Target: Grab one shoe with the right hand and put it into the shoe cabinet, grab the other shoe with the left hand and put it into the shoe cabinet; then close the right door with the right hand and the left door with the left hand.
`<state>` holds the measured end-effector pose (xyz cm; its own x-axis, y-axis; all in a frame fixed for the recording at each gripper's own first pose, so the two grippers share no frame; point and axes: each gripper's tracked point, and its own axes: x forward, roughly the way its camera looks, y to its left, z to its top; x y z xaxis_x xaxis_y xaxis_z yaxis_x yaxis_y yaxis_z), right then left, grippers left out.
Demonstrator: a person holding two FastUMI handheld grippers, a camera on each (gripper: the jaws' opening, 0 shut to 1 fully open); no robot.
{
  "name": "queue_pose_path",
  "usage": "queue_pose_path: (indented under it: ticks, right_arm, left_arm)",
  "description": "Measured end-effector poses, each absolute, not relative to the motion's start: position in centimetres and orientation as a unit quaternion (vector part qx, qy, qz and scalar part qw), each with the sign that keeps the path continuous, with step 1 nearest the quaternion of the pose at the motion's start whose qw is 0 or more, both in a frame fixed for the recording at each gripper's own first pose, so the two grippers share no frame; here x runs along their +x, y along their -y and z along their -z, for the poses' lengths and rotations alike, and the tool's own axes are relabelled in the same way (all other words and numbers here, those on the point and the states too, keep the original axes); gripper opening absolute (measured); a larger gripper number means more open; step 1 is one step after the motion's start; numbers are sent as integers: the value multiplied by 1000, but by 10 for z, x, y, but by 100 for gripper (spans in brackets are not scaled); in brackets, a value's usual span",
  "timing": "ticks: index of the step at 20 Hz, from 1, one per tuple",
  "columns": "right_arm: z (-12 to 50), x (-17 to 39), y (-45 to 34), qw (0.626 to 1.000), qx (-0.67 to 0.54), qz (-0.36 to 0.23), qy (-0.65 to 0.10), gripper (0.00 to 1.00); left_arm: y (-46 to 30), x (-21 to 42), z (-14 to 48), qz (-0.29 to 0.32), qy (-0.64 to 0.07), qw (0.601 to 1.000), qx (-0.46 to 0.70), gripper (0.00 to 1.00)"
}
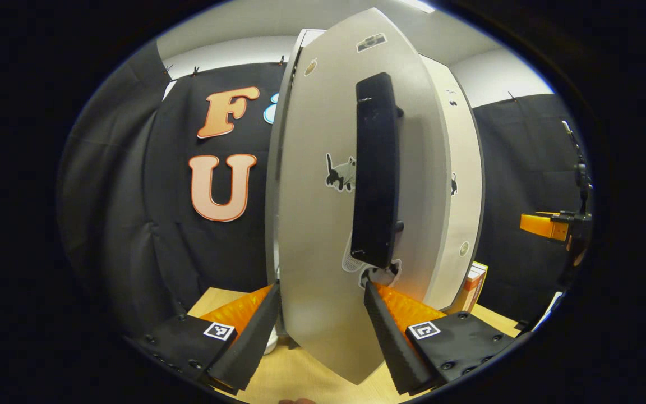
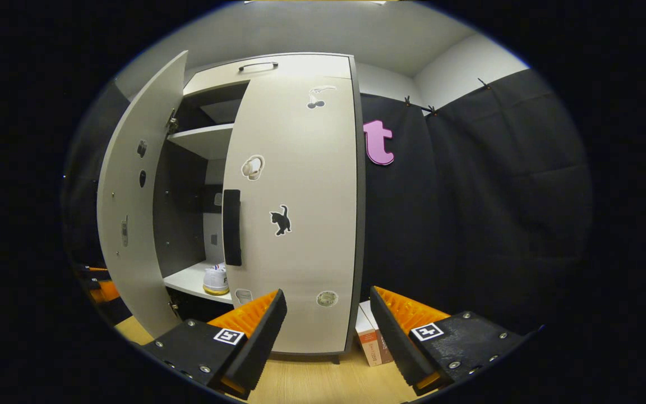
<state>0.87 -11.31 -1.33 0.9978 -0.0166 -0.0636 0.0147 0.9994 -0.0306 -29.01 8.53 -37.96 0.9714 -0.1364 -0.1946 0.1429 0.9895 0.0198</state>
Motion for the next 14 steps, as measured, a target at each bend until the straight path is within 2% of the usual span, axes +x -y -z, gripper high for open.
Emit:
queue_pose_path:
  ticks: [11,12,13,14]
  right_arm:
    - [21,1,149,998,-28,47,-42,93]
    - [21,0,152,997,-28,50,-43,93]
    - [22,-1,154,997,-29,52,-43,93]
    - [23,-1,155,997,-28,52,-44,92]
  left_arm:
    - [-16,-221,416,102,-114,988,19,97]
    - [-14,-219,414,99,-108,989,22,99]
    - [-12,-214,414,97,-106,989,24,94]
    - [-11,-212,414,95,-104,990,26,95]
